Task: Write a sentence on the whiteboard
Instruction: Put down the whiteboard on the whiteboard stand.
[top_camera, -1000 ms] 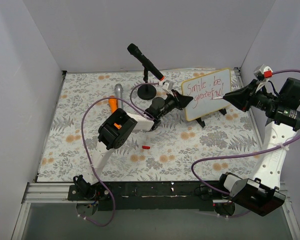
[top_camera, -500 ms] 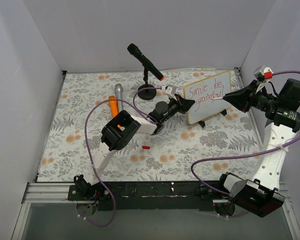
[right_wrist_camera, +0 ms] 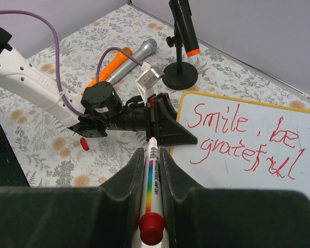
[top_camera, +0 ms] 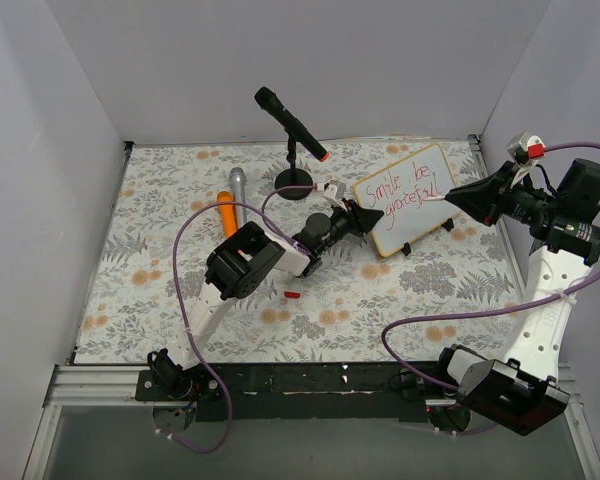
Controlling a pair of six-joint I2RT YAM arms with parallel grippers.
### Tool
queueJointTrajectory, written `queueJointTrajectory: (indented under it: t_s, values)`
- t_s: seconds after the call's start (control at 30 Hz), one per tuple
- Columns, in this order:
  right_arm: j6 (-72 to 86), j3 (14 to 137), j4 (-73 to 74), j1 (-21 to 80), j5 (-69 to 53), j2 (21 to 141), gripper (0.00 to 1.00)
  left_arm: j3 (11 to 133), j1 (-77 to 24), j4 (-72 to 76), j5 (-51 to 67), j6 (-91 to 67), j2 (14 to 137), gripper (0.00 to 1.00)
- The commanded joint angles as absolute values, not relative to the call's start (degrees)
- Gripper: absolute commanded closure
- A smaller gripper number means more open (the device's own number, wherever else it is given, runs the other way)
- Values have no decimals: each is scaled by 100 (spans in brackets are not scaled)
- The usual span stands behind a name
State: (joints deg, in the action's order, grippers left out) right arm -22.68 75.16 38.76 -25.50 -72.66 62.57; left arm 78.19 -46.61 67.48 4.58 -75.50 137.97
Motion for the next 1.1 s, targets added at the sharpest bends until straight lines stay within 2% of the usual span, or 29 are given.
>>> queueJointTrajectory:
  t_s: [0.0, 0.13, 0.4, 0.5, 0.63, 0.77, 1.07]
  values:
    - [-2215, 7471, 3700, -2593, -7444, 6126, 99, 7866, -4685, 6987, 580, -7234, 13623, 75]
    - [-2215, 7462, 3683, -2593, -7444, 6126, 99, 7796, -4685, 7005, 685, -7093, 13606, 67]
    - [-2224, 7444, 3683, -2593, -7444, 6100, 99, 7690, -4667, 6935, 589, -7031, 13448, 36]
    - [-2224, 7436, 3683, -2602, -7444, 6073, 99, 7655, -4658, 6873, 545, -6996, 13386, 32]
    - [-2224, 7427, 3683, -2602, -7444, 6056, 99, 7454, -4623, 6881, 370, -7013, 13245, 18]
    - [-2232, 7400, 3683, -2602, -7444, 6021, 99, 7120, -4562, 6908, 334, -7066, 12921, 9]
    - [-2285, 7260, 3665, -2602, -7550, 5977, 99, 5626, -4518, 6268, 395, -6899, 11183, 5]
